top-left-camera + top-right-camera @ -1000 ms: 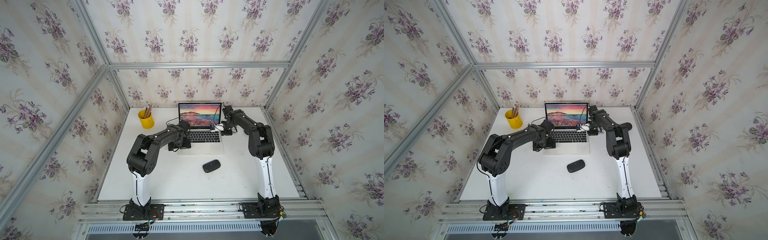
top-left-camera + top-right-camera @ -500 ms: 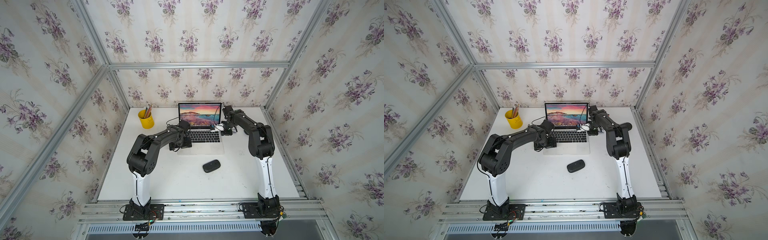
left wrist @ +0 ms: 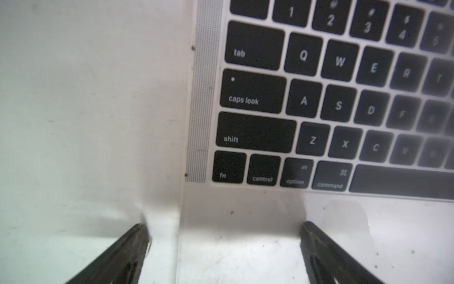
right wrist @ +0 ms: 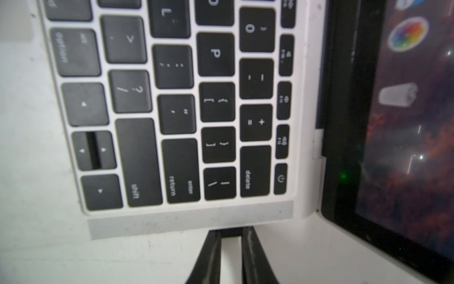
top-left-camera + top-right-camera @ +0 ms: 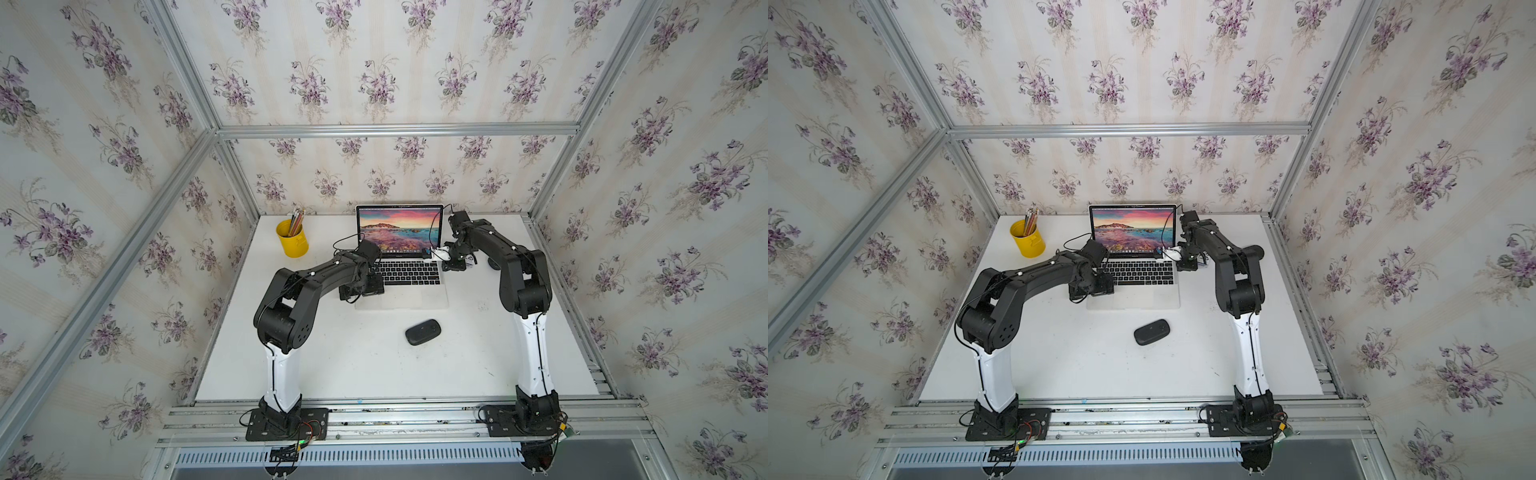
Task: Remove the wireless mouse receiver from the laptop
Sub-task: Take out the USB plug from the USB port.
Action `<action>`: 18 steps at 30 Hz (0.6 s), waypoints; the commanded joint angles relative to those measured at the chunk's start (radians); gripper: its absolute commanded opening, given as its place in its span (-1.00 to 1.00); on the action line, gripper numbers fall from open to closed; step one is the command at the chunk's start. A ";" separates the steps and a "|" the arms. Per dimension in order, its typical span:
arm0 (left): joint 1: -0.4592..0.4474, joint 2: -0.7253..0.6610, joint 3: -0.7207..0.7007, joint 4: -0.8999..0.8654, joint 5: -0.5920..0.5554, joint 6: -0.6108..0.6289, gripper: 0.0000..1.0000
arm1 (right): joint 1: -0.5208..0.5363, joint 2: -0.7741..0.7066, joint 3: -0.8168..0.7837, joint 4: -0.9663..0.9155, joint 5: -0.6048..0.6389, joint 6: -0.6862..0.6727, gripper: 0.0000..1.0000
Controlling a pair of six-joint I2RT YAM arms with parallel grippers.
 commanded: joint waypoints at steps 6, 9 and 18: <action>-0.002 0.041 -0.030 -0.197 -0.105 0.024 0.97 | -0.054 0.018 -0.071 -0.007 0.158 -0.001 -1.00; 0.000 0.039 -0.031 -0.198 -0.106 0.025 0.97 | -0.063 0.015 -0.077 -0.004 0.177 0.002 -1.00; -0.001 0.002 -0.049 -0.185 -0.127 0.024 0.97 | -0.053 -0.061 -0.125 0.031 0.132 0.014 -1.00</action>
